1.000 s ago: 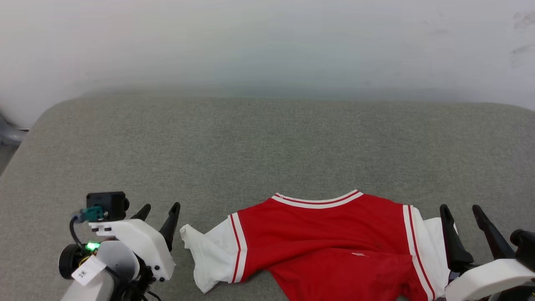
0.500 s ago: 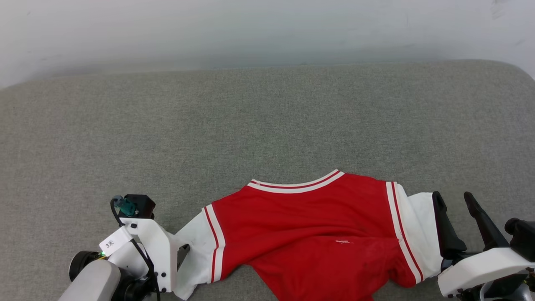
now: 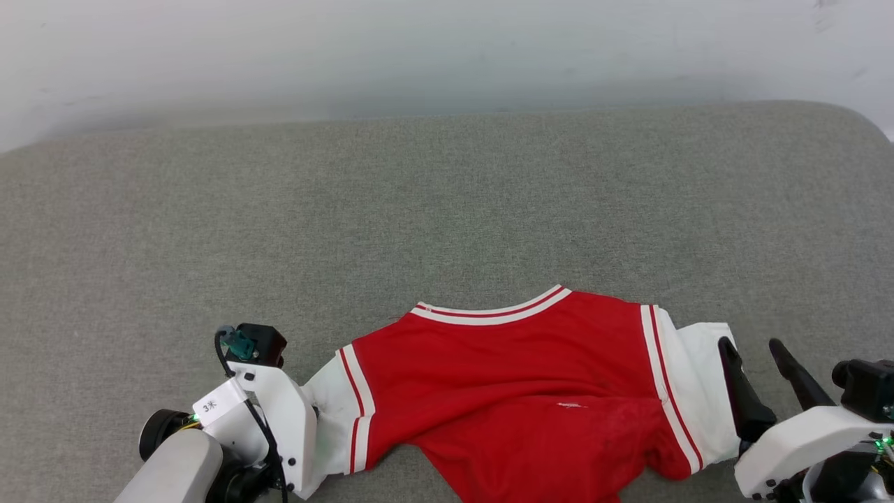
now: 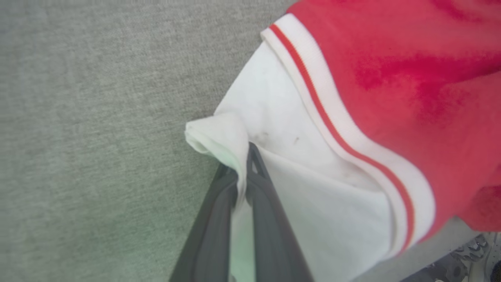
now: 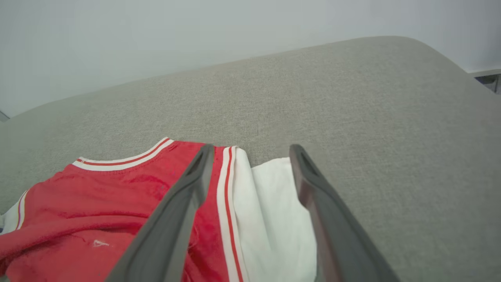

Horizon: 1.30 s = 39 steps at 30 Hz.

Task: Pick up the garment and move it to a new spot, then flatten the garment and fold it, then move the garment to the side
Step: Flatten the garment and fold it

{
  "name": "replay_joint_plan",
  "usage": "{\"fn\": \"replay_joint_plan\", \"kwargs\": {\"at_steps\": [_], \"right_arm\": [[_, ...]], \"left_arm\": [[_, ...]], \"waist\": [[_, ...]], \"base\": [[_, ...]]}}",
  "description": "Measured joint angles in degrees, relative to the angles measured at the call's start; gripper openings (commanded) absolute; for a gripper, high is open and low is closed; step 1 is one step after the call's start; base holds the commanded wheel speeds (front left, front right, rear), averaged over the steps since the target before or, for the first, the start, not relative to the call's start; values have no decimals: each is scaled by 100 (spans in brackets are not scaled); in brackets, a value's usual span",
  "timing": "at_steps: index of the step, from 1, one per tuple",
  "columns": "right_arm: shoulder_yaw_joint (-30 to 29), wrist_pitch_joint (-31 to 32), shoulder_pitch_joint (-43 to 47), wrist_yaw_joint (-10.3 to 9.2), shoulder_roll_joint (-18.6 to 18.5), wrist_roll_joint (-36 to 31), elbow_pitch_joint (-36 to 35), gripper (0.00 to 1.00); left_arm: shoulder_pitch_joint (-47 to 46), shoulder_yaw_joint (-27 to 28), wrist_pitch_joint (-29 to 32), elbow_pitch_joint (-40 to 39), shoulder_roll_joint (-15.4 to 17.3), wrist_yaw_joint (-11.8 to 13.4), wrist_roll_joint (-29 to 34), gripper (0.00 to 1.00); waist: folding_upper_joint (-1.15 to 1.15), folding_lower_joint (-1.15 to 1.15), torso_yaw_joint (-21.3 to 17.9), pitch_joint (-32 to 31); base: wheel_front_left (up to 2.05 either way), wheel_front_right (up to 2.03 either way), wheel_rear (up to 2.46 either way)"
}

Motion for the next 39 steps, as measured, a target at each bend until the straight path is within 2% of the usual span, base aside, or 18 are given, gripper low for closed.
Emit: {"fn": "replay_joint_plan", "kwargs": {"at_steps": [8,14,20,21,23,24,27,28,29,30,39], "right_arm": [[-325,1266,-40,0,-670,492,879,100],[-269,2226,-556,0,-1123,853,1468,100],[140,2814,-1239,-1,-1455,1034,1872,100],[430,2980,-1613,0,-1495,1016,2082,100],[577,3050,-1846,0,-1505,1020,2265,100],[714,3276,-2033,0,-1533,1053,2615,100],[746,3585,-2147,-1,-1559,1132,2878,100],[734,3639,-2157,-2,-1558,1193,2917,89],[732,3699,-2174,-3,-1560,1244,2945,29],[742,3766,-2213,-4,-1562,1258,2969,0],[753,3531,-2367,0,-1648,1332,2732,0]], "left_arm": [[134,160,-527,-522,55,160,137,0],[222,256,-668,-1115,142,297,160,0],[186,236,-692,-1591,172,341,254,0],[114,229,-705,-1742,177,361,294,0],[99,222,-719,-1815,178,364,312,0],[63,200,-737,-1850,165,360,334,0],[49,209,-777,-1842,159,355,321,0],[49,213,-795,-1836,158,355,307,0],[49,221,-818,-1833,159,356,298,0],[49,234,-829,-1831,162,357,298,0],[-110,575,-1397,-1738,318,463,442,0]], "waist": [[0,-1,97,-230],[0,-1,209,-170],[0,-1,369,53],[0,0,441,207],[0,0,484,310],[0,0,562,433],[0,-1,633,494],[0,-1,645,506],[0,-1,651,514],[0,-1,649,517],[0,0,491,201]], "base": [[0,0,0],[0,0,0],[0,0,0],[0,0,0],[0,0,0],[0,0,0],[0,0,0],[0,0,0],[0,0,0],[0,0,0],[0,0,0]]}}
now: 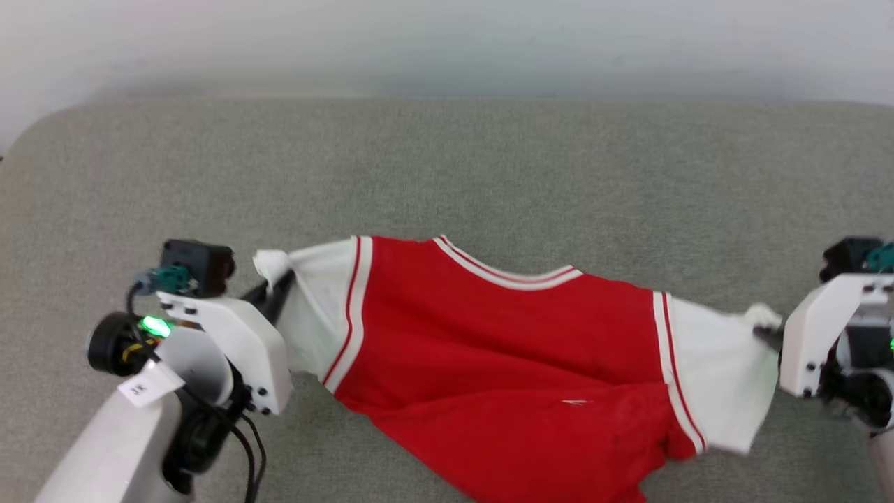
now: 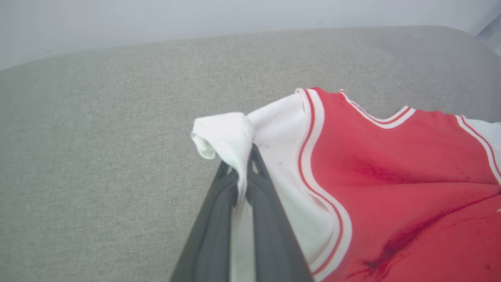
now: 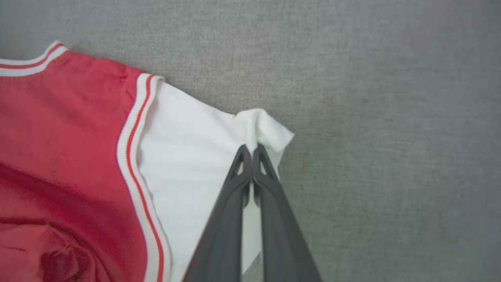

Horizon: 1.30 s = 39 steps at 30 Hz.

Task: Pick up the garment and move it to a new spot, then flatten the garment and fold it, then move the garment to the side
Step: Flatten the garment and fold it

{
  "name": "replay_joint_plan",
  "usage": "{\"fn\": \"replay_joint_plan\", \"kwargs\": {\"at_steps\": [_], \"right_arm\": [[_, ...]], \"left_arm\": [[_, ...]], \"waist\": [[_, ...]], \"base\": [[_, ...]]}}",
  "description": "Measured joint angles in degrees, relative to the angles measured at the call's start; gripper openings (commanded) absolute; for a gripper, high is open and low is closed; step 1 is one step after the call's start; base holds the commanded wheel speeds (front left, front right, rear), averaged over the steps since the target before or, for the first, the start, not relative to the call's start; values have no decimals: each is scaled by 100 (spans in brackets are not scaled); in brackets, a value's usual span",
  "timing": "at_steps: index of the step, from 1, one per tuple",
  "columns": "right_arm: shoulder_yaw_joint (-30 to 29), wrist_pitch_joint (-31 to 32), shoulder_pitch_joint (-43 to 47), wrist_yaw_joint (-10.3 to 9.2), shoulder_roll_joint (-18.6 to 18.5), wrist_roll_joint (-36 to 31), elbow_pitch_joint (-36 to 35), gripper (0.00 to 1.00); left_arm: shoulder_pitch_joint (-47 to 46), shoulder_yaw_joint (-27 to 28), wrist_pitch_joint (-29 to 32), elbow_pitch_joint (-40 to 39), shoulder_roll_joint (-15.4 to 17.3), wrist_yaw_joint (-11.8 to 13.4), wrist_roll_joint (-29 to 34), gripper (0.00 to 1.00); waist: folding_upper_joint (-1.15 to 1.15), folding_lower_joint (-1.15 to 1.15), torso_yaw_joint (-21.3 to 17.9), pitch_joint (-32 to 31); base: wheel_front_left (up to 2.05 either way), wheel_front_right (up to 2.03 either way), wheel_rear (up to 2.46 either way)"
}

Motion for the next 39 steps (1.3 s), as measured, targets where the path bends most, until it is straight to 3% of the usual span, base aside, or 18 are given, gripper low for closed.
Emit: {"fn": "replay_joint_plan", "kwargs": {"at_steps": [8,15,19,30,39], "right_arm": [[-123,-248,-642,1,-148,-230,-311,0],[-102,-568,-1776,1,-124,-521,-354,0],[-137,-751,-2631,1,-114,-681,-268,0],[-189,-1646,-5226,1,-71,-1256,231,0],[142,-2115,-6524,3,-40,-1314,813,0]], "left_arm": [[-705,321,-448,229,189,-31,201,0],[-2162,375,-828,893,112,-290,403,0],[-3256,339,-1029,1392,31,-472,601,0],[-6028,352,-1973,2997,-82,-679,1161,0],[-7044,521,-2607,3944,-16,-812,1155,0]], "waist": [[0,0,-144,-376],[0,0,-136,-234],[0,0,-108,9],[0,1,-56,978],[0,1,-111,1777]], "base": [[0,0,0],[0,0,0],[0,0,0],[0,0,0],[0,0,0]]}}
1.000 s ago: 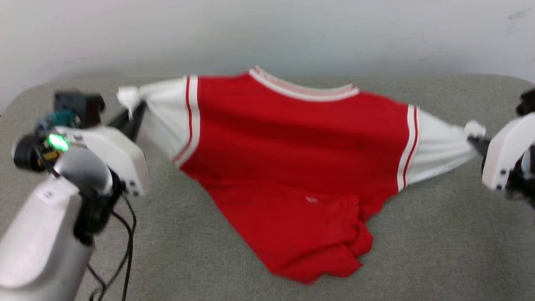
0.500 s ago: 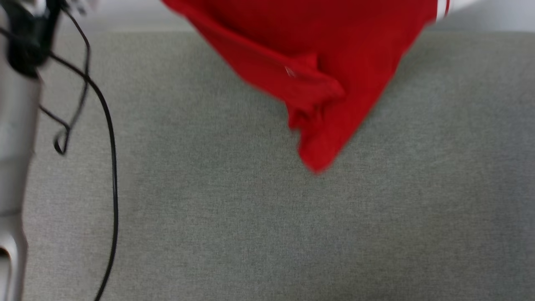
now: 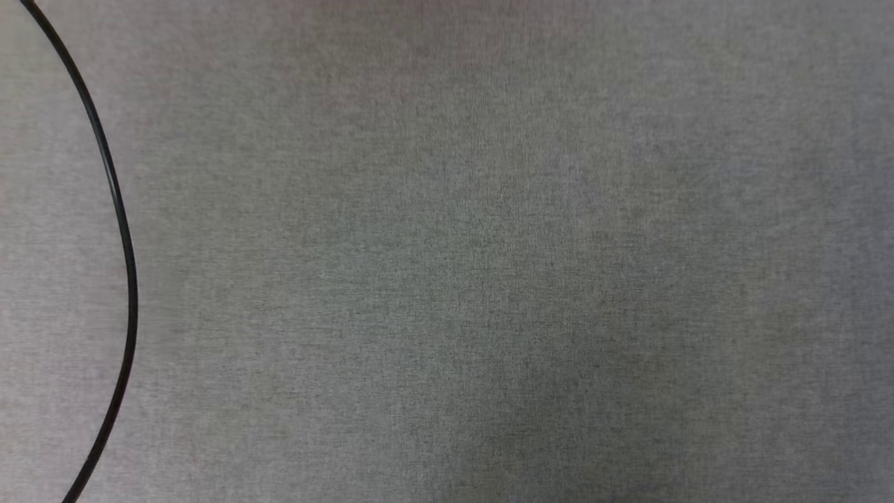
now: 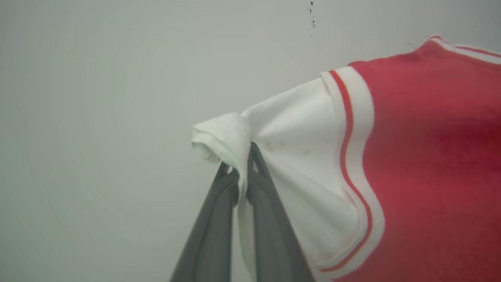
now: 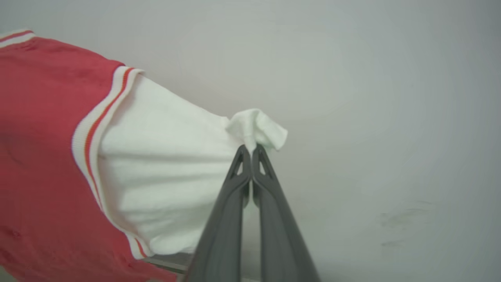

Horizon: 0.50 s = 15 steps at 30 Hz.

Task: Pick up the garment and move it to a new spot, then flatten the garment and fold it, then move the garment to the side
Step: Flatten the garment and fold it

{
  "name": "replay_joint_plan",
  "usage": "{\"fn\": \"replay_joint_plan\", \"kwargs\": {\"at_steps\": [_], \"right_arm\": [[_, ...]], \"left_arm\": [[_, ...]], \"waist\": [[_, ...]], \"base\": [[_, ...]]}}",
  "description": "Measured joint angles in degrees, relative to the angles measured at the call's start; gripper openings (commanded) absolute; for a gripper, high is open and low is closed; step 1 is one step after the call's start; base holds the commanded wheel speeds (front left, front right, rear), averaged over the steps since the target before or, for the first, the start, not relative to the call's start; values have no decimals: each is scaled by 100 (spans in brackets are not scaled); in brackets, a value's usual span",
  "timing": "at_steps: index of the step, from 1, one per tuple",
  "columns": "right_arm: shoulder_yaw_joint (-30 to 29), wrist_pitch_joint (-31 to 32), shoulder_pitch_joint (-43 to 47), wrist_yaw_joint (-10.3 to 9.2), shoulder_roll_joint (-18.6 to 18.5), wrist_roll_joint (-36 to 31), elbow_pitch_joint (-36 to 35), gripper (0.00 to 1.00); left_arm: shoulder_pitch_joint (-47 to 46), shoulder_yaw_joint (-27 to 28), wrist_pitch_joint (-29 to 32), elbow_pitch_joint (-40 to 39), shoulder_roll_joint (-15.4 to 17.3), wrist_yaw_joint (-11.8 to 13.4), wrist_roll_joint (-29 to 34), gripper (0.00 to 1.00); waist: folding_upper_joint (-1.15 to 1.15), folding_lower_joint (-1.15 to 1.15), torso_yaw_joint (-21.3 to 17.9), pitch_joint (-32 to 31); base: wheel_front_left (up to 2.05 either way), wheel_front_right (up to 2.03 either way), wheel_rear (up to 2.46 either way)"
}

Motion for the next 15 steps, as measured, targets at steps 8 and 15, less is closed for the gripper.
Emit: {"fn": "replay_joint_plan", "kwargs": {"at_steps": [8,15], "right_arm": [[369,-335,-103,-1,86,181,582,0],[751,-759,271,-1,70,632,915,0]], "left_arm": [[-15,-13,-416,826,-99,-266,-209,0],[429,-108,-734,1469,-343,-424,-612,0]], "waist": [[0,0,-48,487],[0,0,-33,682]], "base": [[0,0,0],[0,0,0]]}}
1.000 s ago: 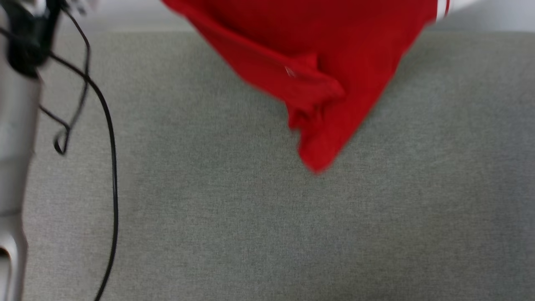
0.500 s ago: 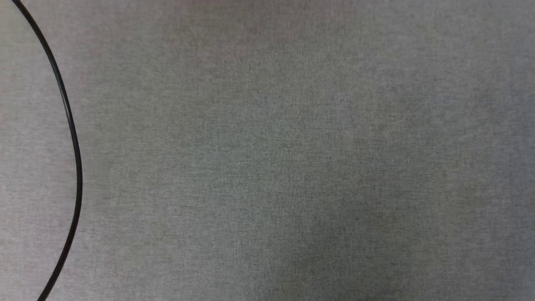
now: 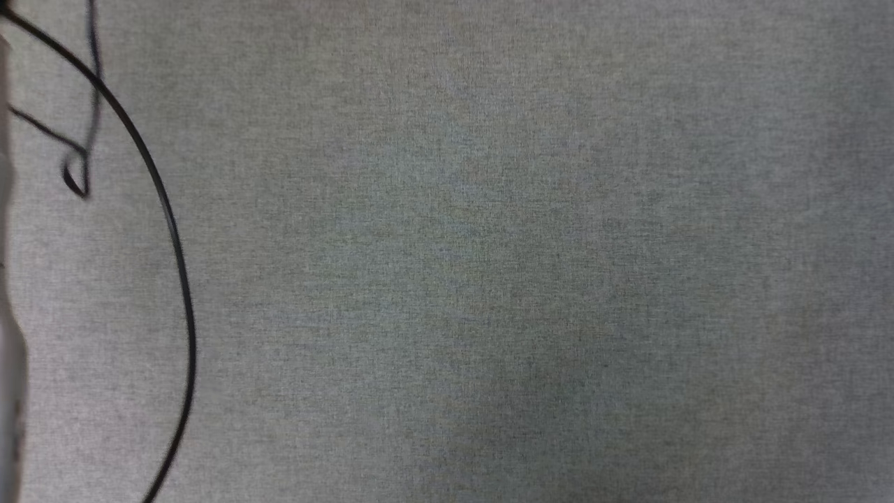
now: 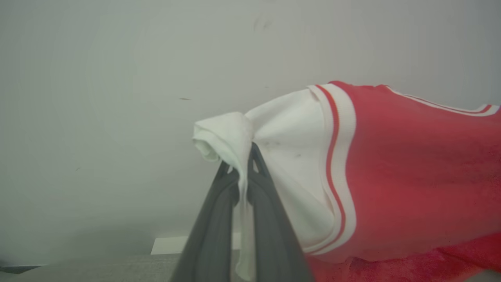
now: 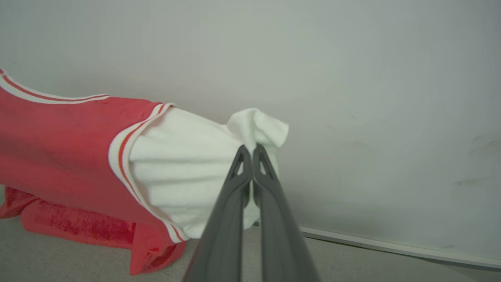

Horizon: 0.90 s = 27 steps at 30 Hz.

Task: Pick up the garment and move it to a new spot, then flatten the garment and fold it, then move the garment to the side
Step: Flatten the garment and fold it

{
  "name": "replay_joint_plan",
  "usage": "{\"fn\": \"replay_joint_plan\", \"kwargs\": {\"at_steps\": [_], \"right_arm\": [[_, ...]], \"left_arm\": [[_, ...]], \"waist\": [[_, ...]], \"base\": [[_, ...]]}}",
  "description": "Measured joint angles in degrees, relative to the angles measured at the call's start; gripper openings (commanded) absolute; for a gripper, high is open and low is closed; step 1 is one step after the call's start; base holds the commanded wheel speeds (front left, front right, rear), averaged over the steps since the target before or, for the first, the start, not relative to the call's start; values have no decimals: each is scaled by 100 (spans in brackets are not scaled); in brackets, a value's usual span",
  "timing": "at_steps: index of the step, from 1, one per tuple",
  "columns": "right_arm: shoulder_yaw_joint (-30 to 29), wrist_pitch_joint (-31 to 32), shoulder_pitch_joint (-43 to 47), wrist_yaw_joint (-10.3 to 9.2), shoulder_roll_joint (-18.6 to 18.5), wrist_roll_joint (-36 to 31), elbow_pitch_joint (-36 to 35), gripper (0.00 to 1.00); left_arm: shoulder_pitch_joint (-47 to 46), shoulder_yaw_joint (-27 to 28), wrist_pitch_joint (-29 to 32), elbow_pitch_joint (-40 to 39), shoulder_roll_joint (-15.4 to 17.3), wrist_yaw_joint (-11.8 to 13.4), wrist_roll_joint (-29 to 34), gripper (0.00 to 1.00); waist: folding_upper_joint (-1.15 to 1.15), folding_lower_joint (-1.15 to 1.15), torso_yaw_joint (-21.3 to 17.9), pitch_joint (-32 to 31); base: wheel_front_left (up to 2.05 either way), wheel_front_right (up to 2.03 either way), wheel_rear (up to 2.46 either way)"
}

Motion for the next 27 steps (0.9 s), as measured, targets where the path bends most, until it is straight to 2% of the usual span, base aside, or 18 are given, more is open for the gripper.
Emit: {"fn": "replay_joint_plan", "kwargs": {"at_steps": [6,13,18,27], "right_arm": [[443,-556,1201,0,-49,522,-3,0],[703,-1011,3163,0,-182,1093,-511,0],[602,-1079,4267,0,-187,1306,-876,0],[5,-989,6263,1,-20,1357,-1527,0]], "left_arm": [[1118,-156,-240,68,-129,-31,-531,0],[3048,-386,-411,-601,-51,-34,-1129,0],[4230,-246,-426,-1102,168,-40,-1218,0],[6343,98,-427,-2257,83,379,-1261,0]], "waist": [[0,0,-12,-273],[0,-2,-23,-884],[0,-3,-66,-1385],[0,-4,-101,-2316]], "base": [[0,0,0],[0,0,0],[0,0,0],[0,0,0]]}}
